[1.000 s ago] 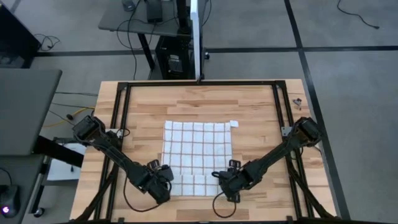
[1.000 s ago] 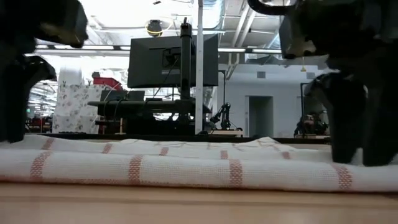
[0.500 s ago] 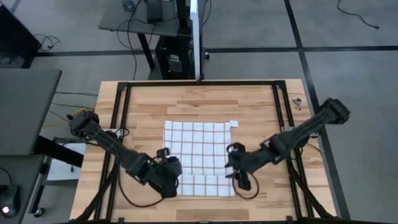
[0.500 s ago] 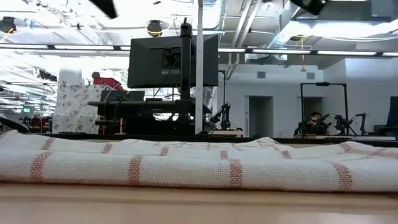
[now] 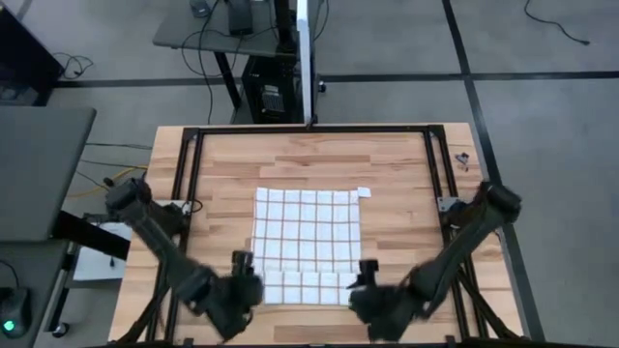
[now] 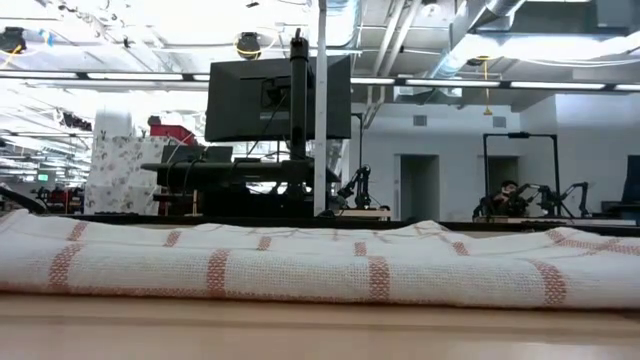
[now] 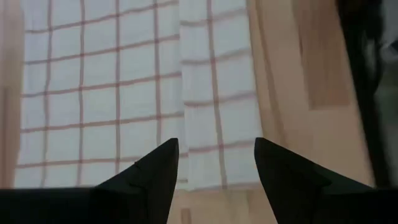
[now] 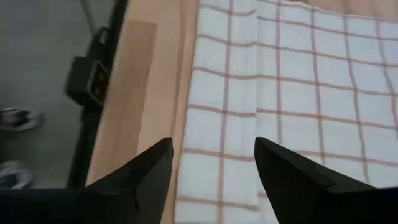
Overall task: Roll towel
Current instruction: Roll the white towel
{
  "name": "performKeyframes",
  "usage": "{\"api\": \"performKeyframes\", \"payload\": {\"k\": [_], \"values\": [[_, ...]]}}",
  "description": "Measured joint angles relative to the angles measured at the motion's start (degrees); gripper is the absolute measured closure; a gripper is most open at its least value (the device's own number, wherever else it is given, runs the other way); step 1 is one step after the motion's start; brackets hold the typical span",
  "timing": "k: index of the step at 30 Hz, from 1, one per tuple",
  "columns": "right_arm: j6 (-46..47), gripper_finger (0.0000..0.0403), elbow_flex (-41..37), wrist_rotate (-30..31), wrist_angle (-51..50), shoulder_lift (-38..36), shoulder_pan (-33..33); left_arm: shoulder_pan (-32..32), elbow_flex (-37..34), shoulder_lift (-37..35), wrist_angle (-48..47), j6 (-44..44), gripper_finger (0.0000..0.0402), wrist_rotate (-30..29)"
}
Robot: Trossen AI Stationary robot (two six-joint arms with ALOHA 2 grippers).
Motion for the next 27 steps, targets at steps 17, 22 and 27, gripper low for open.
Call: {"api": "performKeyframes", "payload": {"k": [17, 22, 27], "values": [[10.6, 0.0172, 3.5, 4.2, -0.6, 16.1, -0.2, -4.4, -0.1, 19.9, 4.3, -8.2, 0.0205, -3.9], [7.5, 0.0172, 2.6, 4.2, -0.5, 16.1, -0.1, -4.4, 0.0, 22.8, 4.3, -9.2, 0.0205, -3.0], [4.4, 0.0172, 2.6, 4.2, 0.6, 16.1, 0.0, -3.3, 0.0, 22.9, 4.2, -12.8, 0.0205, -2.4]]}}
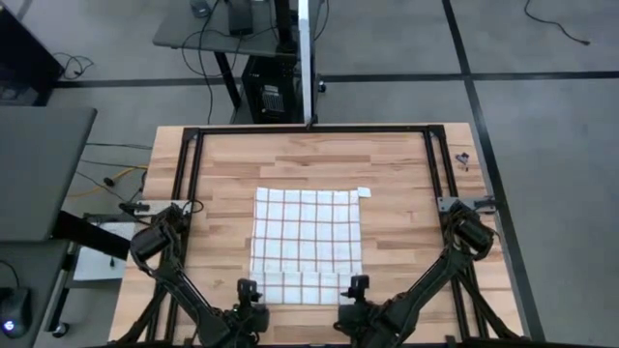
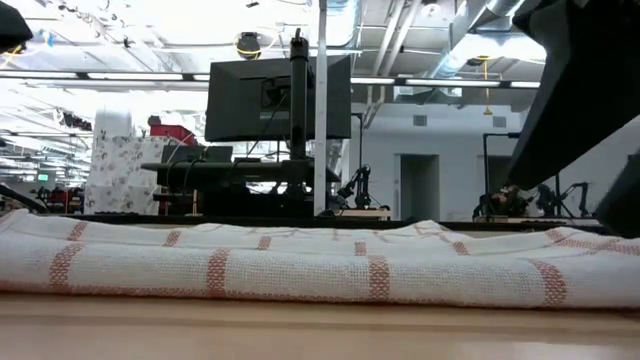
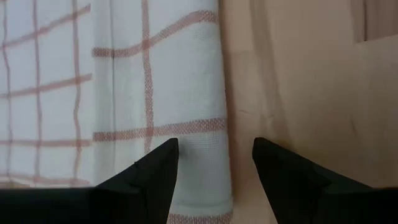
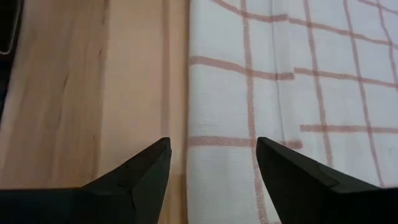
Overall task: Roll towel
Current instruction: Roll the white towel
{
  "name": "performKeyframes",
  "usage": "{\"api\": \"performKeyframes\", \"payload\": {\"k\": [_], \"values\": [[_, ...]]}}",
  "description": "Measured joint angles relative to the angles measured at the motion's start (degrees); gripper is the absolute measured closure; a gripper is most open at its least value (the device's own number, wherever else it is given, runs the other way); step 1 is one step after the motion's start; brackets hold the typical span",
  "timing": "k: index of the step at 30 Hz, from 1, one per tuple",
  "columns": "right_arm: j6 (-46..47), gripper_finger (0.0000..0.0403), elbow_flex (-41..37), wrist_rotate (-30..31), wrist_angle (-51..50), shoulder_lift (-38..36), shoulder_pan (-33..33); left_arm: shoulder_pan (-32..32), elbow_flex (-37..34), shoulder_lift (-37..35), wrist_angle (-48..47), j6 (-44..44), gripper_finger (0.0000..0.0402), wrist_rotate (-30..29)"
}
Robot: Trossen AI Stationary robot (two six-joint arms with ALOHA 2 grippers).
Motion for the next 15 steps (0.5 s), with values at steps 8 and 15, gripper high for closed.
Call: {"api": "performKeyframes", "payload": {"k": [8, 15], "values": [[-0.1, 0.0172, -1.7, -1.8, 0.0, 0.0, 0.5, 0.3, 0.0, 0.0, 0.2, -2.0, 0.0205, 0.2], [-1.5, 0.0173, -3.6, -1.6, 1.2, 0.0, 1.6, 0.2, -0.1, 0.1, 0.2, -3.2, 0.0205, 0.0]]}}
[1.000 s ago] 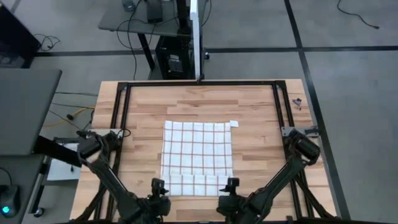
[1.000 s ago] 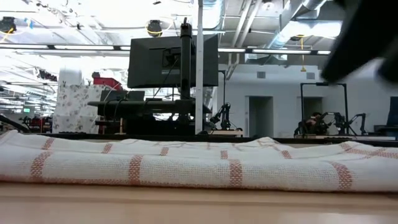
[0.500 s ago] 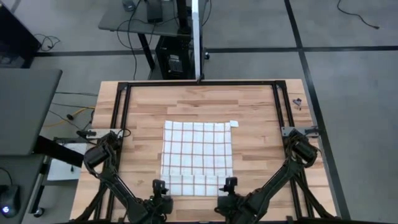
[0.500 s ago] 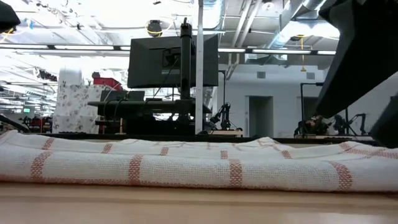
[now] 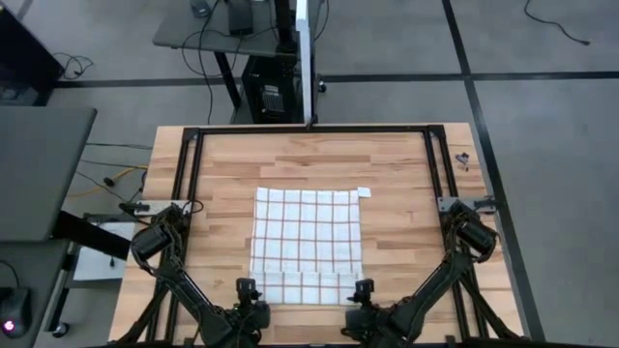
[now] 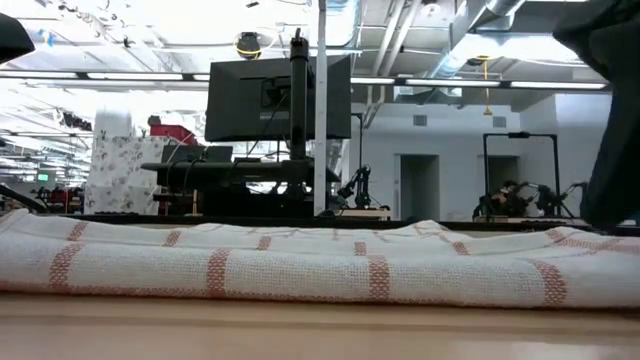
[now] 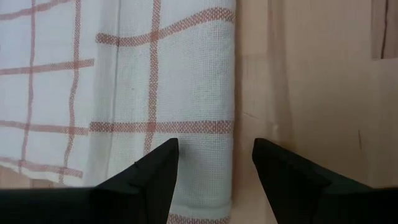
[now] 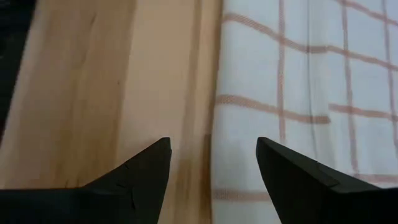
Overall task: Roll towel
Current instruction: Roll the white towel
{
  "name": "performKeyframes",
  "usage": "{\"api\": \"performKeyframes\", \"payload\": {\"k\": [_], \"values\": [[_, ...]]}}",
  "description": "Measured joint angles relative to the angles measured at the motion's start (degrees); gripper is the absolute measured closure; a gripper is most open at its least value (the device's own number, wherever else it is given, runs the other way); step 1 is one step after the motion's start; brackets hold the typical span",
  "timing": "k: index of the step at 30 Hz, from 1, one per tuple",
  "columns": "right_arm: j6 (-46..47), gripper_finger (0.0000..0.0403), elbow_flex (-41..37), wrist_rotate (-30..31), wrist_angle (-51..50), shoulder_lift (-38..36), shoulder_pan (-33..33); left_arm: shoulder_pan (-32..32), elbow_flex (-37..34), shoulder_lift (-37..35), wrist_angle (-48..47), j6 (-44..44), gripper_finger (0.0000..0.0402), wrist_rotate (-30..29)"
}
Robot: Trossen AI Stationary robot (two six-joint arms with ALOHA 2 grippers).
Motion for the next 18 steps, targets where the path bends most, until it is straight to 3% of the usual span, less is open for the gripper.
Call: {"api": "performKeyframes", "payload": {"k": [18], "values": [[-1.4, 0.0173, -3.4, 0.2, 1.5, 0.1, -2.5, 0.1, 0.0, 0.1, 0.0, 1.9, 0.0205, 0.0]]}}
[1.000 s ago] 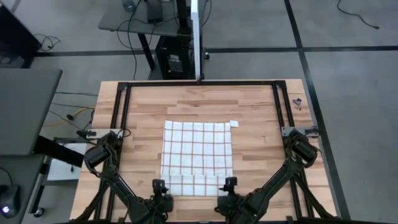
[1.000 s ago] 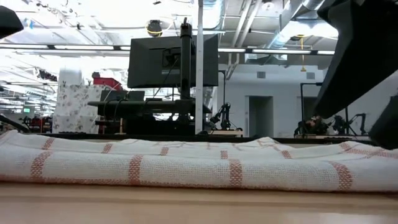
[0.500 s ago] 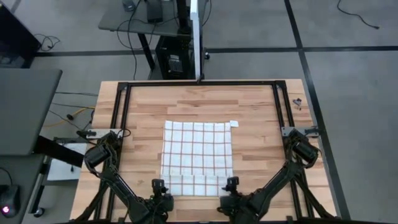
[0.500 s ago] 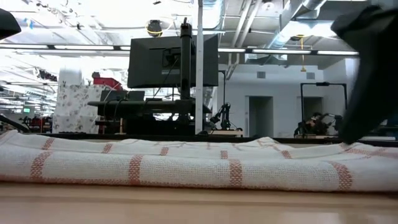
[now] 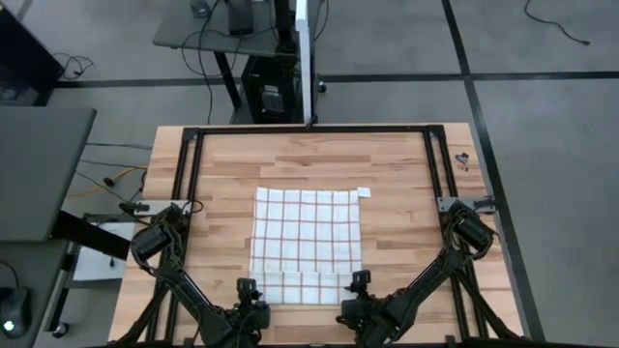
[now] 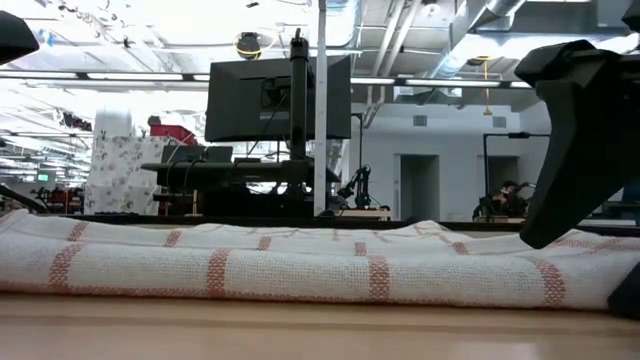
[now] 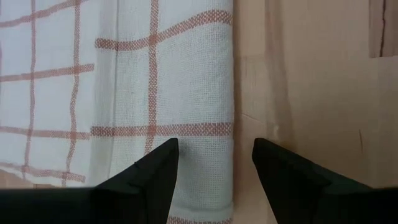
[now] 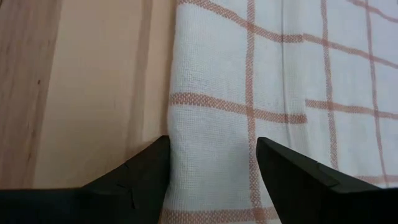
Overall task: Roll towel
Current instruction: Roll the white towel
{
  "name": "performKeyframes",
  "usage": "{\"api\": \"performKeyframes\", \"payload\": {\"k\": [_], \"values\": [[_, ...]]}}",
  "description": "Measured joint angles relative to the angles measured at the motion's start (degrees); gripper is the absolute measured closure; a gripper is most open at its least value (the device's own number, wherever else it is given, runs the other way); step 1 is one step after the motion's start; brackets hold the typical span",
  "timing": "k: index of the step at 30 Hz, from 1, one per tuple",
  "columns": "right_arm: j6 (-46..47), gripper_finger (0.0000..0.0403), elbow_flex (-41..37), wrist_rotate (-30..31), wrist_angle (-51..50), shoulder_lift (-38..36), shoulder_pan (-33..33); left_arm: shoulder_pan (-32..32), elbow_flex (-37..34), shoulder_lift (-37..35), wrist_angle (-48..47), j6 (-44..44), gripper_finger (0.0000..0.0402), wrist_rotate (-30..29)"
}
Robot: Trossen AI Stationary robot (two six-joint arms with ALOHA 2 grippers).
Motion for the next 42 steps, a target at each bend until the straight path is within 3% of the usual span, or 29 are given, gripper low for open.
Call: {"api": "performKeyframes", "payload": {"k": [4, 7, 12, 15, 24, 29, 34, 42], "values": [[-0.1, 0.0185, 0.0, -0.9, 0.8, 0.4, 0.0, 0.1, 0.0, 0.0, 0.0, -0.8, 0.0223, 0.1], [1.0, 0.0218, 0.0, -2.1, 1.2, 0.4, 0.0, 0.4, 0.0, 0.0, 0.3, -1.4, 0.0264, 0.5], [2.4, 0.0321, 0.0, -6.2, 1.7, 0.5, -0.6, 1.6, -0.1, 0.1, 1.9, -1.6, 0.0378, 2.3], [4.9, 0.0386, 0.0, -10.2, 1.9, 0.2, -1.3, 2.1, -0.1, 0.0, 2.7, -1.5, 0.0395, 5.3], [11.2, 0.0401, -0.3, -20.5, 5.5, -3.1, -2.5, 2.3, -0.6, -4.9, 6.4, -4.4, 0.0401, 17.5], [11.5, 0.0401, -0.3, -27.8, 10.0, -3.6, -2.4, 3.1, -10.2, -11.1, 22.1, -7.5, 0.0401, 25.9], [11.5, 0.0402, -0.3, -30.3, 12.2, -3.6, -3.2, 3.2, -22.8, -18.2, 35.4, -15.7, 0.0401, 27.0], [15.4, 0.0402, -2.6, -38.3, 19.9, -4.7, -5.7, 5.4, -28.4, -29.0, 34.9, -14.7, 0.0402, 27.6]]}}
